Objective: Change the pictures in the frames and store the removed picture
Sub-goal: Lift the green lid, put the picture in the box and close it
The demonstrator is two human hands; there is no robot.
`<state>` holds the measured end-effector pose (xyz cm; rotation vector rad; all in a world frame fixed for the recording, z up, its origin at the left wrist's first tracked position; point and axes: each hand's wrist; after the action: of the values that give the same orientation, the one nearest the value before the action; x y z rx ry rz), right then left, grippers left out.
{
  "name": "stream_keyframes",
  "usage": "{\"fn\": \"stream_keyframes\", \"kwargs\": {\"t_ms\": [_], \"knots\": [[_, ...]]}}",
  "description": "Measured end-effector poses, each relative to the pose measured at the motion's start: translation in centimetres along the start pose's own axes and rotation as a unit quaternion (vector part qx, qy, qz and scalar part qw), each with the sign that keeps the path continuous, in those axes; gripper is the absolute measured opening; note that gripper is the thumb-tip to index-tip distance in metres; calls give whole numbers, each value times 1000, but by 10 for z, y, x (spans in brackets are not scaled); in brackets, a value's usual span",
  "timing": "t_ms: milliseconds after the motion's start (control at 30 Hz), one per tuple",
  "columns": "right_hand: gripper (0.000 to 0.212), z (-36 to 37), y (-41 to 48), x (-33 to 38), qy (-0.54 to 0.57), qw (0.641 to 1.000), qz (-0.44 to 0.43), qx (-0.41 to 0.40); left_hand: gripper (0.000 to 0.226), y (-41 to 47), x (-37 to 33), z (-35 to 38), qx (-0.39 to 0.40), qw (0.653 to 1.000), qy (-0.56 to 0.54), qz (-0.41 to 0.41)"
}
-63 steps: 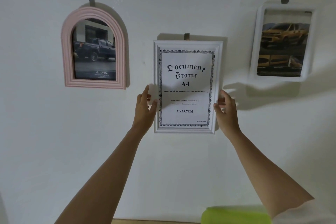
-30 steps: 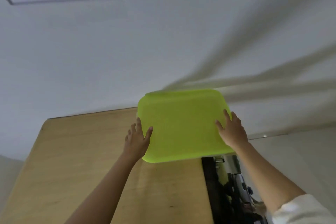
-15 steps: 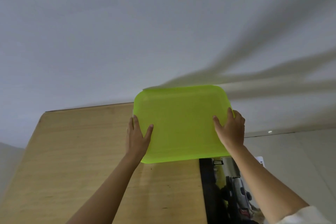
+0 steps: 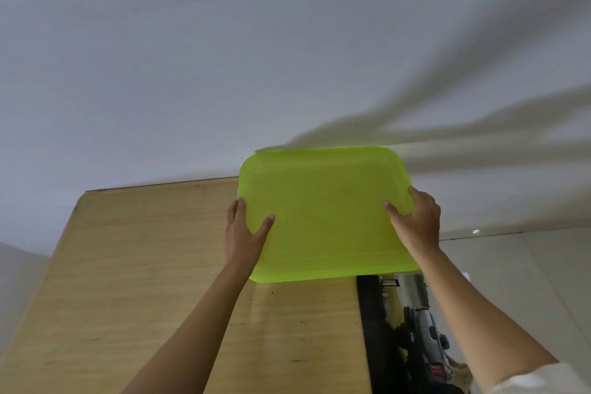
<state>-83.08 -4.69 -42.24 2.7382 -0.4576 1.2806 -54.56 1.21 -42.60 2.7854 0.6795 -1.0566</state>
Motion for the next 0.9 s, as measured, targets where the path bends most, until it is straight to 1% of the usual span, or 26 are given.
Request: {"fn": "stream_keyframes", "kwargs": {"t_ms": [233, 300, 433, 467, 567, 700, 833, 900], "knots": [[68, -2, 0, 1, 34, 999, 33, -2, 79, 3, 2, -3, 4, 1000, 8, 0], [71, -3, 1, 1, 51, 997, 50, 9, 79, 3, 2, -3, 5, 1000, 8, 0], [91, -2, 9, -15, 62, 995, 73, 26, 79, 4, 5, -4, 8, 1000, 9, -3], [89, -1, 12, -22, 62, 995, 77, 31, 79, 4, 5, -5, 9, 1000, 9, -4], [73, -8, 9, -12, 73, 994, 77, 32, 78, 4, 4, -5, 8, 1000, 14, -3], [61, -12, 12, -7, 110, 989, 91, 49, 78, 5, 4, -5, 9, 1000, 18, -5], [70, -12, 15, -6, 132, 986, 88, 47, 78, 7, 6, -5, 8, 1000, 11, -12], [71, -11, 15, -7, 140, 985, 92, 48, 79, 8, 6, -5, 6, 1000, 1, -15]]}}
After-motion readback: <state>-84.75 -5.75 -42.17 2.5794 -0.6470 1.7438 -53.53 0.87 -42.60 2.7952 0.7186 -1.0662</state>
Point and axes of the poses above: each hand's wrist, its own y-axis towards the middle knuckle, its own z-axis out of the palm, x = y × z, and after that the axes turned 8 degrees about y, right-handed
